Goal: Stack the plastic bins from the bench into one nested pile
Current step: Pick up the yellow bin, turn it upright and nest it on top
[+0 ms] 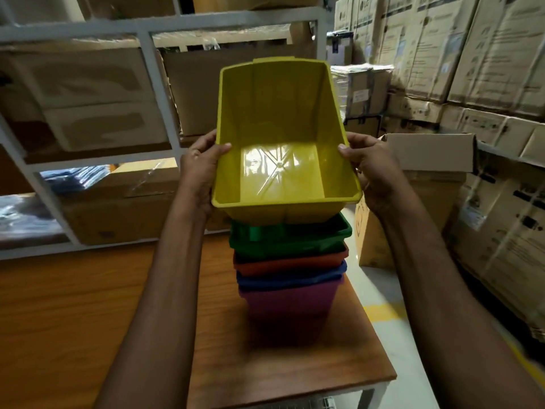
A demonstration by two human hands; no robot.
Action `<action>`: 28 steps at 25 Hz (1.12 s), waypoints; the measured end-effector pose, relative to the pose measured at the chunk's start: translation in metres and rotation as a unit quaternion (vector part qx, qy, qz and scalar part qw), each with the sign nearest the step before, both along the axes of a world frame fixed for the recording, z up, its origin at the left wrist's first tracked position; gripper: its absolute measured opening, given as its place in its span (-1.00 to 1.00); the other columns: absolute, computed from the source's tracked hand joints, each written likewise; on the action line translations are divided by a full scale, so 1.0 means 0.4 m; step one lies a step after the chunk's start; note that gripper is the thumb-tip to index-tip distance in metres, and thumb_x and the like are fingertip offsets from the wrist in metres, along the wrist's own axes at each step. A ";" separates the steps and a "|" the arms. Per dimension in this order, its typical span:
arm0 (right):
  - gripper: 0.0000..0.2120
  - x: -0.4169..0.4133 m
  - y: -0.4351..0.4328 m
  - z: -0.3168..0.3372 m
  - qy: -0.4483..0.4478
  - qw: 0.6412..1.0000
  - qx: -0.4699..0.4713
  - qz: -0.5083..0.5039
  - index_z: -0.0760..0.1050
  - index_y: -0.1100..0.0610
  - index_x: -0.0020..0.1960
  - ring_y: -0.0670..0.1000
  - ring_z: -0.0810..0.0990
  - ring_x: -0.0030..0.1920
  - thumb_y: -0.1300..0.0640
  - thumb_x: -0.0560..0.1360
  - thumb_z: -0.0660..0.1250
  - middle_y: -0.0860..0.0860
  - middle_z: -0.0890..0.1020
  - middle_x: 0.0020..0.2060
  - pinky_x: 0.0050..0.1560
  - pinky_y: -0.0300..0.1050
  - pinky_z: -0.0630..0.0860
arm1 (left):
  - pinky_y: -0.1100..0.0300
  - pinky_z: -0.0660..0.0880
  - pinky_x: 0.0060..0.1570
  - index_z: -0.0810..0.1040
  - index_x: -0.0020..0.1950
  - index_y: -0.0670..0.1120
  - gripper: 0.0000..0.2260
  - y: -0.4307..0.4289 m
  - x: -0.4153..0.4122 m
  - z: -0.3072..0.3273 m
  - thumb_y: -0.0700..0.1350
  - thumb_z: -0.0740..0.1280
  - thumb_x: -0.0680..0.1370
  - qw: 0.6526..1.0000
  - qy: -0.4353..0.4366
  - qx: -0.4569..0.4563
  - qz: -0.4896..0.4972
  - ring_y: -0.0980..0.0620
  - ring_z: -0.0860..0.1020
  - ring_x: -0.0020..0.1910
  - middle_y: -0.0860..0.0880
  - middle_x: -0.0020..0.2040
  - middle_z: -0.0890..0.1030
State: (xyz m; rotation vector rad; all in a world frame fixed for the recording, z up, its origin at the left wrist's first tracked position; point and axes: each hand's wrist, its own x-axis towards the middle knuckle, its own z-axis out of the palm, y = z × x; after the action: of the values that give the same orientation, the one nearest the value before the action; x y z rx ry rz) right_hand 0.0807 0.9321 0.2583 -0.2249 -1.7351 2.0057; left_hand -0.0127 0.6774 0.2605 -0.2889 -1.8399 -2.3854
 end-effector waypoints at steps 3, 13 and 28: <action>-0.79 -0.033 0.007 -0.020 -0.036 0.999 -0.016 0.030 0.60 0.22 0.18 -0.13 0.71 -0.25 0.37 0.62 0.28 0.04 0.69 -0.11 -0.18 -0.20 0.66 | 0.19 0.66 -0.27 0.60 0.26 -0.12 -0.76 0.002 -0.024 -0.036 -0.28 0.36 0.60 0.998 -0.051 -0.025 -0.001 0.05 0.71 -0.16 -0.07 0.01 0.71; -0.78 -0.086 0.053 -0.127 -0.179 0.982 -0.057 0.037 0.55 0.21 0.18 0.08 0.69 0.06 0.30 0.54 0.40 0.10 0.69 0.03 -0.09 0.01 0.67 | 0.22 0.61 -0.42 0.65 -0.01 -0.11 -0.94 0.018 -0.043 -0.139 -0.25 0.42 0.57 0.984 -0.157 -0.083 0.015 0.05 0.70 -0.35 -0.09 -0.22 0.73; -0.87 -0.018 0.017 -0.173 -0.142 0.989 -0.028 -0.040 0.63 0.11 0.10 -0.04 0.64 -0.07 0.20 0.55 0.44 0.02 0.67 -0.07 -0.18 -0.10 0.59 | 0.20 0.64 -0.18 0.65 0.27 -0.10 -0.73 -0.037 -0.002 -0.204 -0.14 0.46 0.57 0.986 -0.135 -0.092 0.031 0.05 0.69 -0.05 -0.09 0.07 0.71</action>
State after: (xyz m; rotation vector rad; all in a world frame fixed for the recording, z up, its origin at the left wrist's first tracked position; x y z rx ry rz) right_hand 0.0733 0.9387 0.1891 -0.6161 -1.8042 2.0444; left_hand -0.0135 0.6627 0.1789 0.0819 -2.1544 -2.3101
